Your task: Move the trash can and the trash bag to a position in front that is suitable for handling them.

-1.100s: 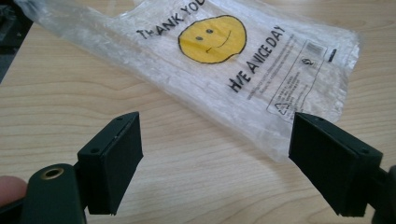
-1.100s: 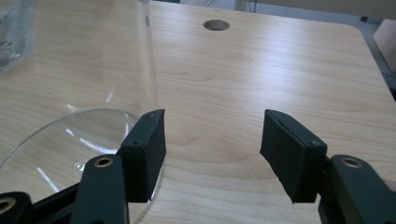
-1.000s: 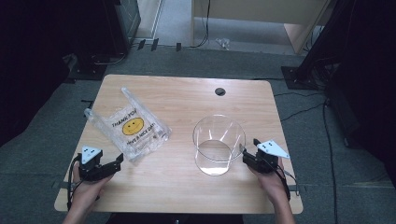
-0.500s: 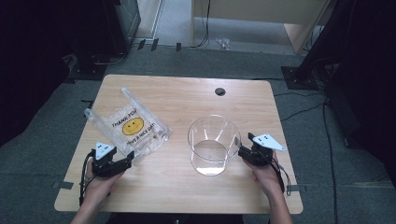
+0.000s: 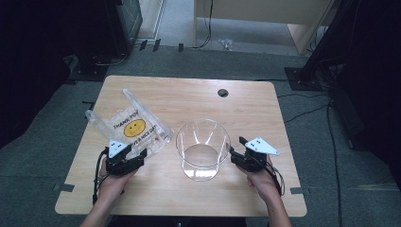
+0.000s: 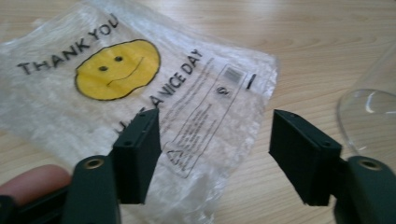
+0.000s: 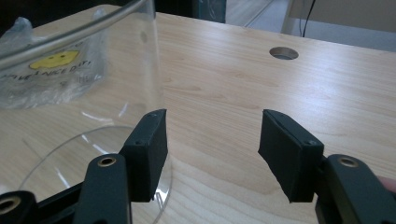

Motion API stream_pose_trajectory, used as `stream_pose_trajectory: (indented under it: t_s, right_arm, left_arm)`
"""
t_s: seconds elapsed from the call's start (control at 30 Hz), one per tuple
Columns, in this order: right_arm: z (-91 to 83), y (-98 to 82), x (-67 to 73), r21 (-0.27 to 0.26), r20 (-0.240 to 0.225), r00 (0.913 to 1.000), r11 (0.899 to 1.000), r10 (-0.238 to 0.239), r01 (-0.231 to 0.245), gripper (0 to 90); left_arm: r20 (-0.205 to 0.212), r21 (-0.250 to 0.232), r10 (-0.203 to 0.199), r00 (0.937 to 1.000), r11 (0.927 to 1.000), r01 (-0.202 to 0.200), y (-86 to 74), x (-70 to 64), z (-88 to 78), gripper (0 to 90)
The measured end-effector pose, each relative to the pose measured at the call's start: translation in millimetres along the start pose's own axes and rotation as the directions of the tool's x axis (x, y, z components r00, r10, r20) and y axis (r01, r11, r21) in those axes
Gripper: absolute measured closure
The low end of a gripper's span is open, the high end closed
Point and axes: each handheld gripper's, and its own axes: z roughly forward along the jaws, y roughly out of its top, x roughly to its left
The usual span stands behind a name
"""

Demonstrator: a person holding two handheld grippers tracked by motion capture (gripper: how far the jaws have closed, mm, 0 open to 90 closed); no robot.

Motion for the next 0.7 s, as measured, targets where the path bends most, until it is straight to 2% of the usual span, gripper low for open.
stream_pose_trajectory:
  t_s: [0.1,0.17,0.23,0.3,0.4,0.43,0.53,0.63,0.7]
  right_arm:
    - [4.8,3.4,2.2,-0.003,0.009,0.9999,1.000,0.011,-0.011,43.4]
    - [7.6,4.3,4.3,-0.003,0.001,0.9998,1.000,0.020,-0.020,45.8]
    - [8.5,4.5,5.9,-0.004,-0.004,0.9997,1.000,0.023,-0.023,46.6]
    - [10.5,4.9,11.2,-0.002,-0.025,0.9995,1.000,0.020,-0.020,47.3]
    - [11.7,5.1,15.3,-0.004,-0.041,0.9991,1.000,0.009,-0.010,47.4]
    - [12.6,5.6,20.5,-0.003,-0.054,0.9985,1.000,-0.003,0.003,47.6]
    - [13.7,6.2,26.9,-0.004,-0.068,0.9977,1.000,-0.007,0.007,50.2]
    - [15.6,7.5,34.1,0.000,-0.077,0.9970,1.000,0.010,-0.010,58.7]
    - [16.5,8.5,38.4,0.007,-0.077,0.9968,1.000,0.018,-0.018,62.8]
  left_arm:
    - [0.025,0.001,0.006,0.9997,1.0000,-0.006,2.0,-4.1,2.9,39.7]
    - [0.057,-0.005,0.011,0.9983,0.9999,-0.011,5.3,-10.9,6.4,42.4]
    - [0.062,-0.005,0.014,0.9980,0.9999,-0.014,6.3,-13.2,7.5,45.2]
    - [0.088,0.003,0.022,0.9958,0.9997,-0.023,9.3,-20.4,11.7,49.0]
    - [0.104,0.010,0.041,0.9938,0.9991,-0.042,11.9,-26.1,14.7,55.1]
    - [0.126,0.004,0.054,0.9905,0.9985,-0.055,14.5,-32.0,16.7,57.6]
    - [0.132,-0.001,0.080,0.9880,0.9967,-0.081,18.1,-40.1,20.3,64.4]
    - [0.122,-0.004,0.101,0.9874,0.9948,-0.102,20.8,-45.4,24.5,73.9]
    - [0.130,-0.004,0.110,0.9854,0.9939,-0.110,22.1,-47.2,26.1,77.8]
